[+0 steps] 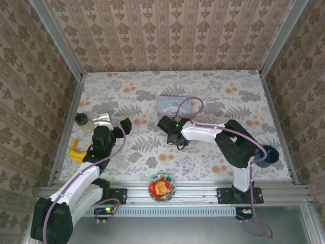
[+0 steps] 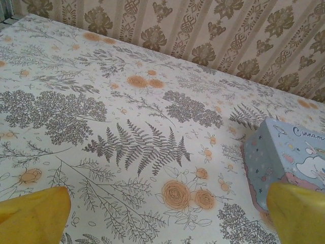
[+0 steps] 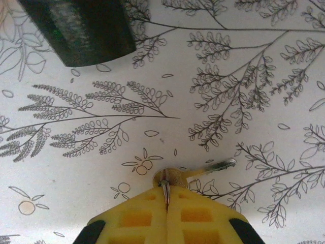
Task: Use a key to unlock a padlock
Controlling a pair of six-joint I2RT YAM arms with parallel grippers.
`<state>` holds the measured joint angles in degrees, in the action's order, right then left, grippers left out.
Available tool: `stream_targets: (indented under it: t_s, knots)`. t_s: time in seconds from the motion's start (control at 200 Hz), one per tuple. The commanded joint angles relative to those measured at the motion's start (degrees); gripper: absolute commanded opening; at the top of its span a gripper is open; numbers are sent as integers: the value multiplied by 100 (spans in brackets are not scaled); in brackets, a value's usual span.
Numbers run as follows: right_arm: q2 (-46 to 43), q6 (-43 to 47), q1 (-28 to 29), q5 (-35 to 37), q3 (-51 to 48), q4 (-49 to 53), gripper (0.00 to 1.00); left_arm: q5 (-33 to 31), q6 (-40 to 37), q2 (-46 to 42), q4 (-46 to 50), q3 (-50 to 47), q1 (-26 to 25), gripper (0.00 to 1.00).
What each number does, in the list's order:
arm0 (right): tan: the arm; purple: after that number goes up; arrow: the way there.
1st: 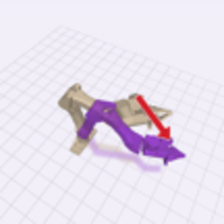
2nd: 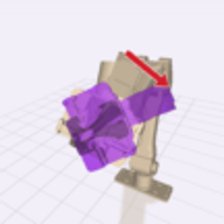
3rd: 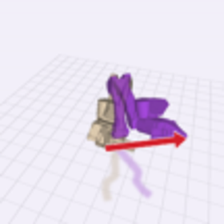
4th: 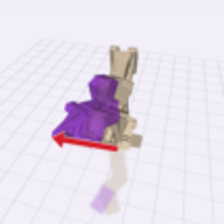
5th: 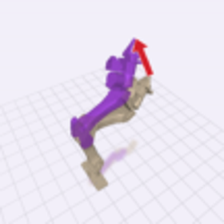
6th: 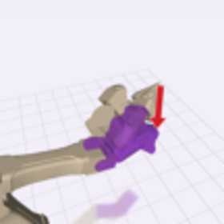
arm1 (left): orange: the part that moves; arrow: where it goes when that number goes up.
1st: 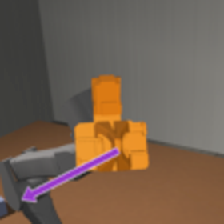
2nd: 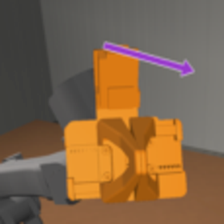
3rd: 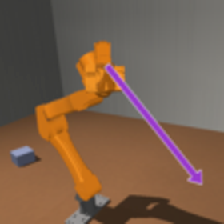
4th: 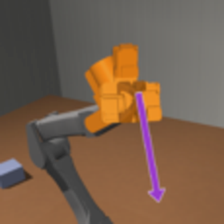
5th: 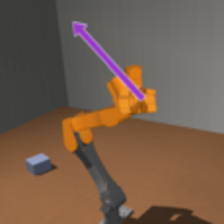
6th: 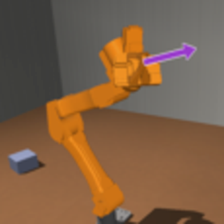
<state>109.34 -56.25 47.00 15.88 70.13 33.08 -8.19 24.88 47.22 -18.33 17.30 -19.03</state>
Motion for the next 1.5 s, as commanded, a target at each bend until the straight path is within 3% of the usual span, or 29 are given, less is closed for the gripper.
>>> stream_targets:
  t_s: [0.0,0.315,0.515,0.68,0.775,0.845,1.0,1.14,1.31,1.495]
  knots:
    - [-191,97,-21,153,-52,190,0,-3,30,-82,201,141,39,100]
    - [-1172,898,-5,146,171,1080,0,303,-186,-86,204,229,56,100]
    - [-1617,1714,-31,-510,575,1693,0,821,-452,-76,-73,268,57,100]
    - [-2082,2765,-203,-1763,767,1719,0,1321,-495,11,-343,330,66,100]
    - [-2551,3102,-588,-3419,259,878,0,1610,-476,112,-447,393,57,100]
    - [-2705,2758,-1110,-4661,-216,218,0,1751,-472,170,-459,463,57,100]
    - [-2601,2658,-1493,-4681,-645,317,0,1777,-429,223,-407,513,40,100]
    - [-2190,2174,-1642,-5885,-1307,-535,0,1717,-399,254,-409,520,23,100]
    - [-1630,2161,-1650,-5846,-1504,-517,0,1628,-370,379,-374,581,31,100]
    - [-939,2370,-1714,-5104,-1420,-10,0,1570,-292,429,-329,573,30,100]
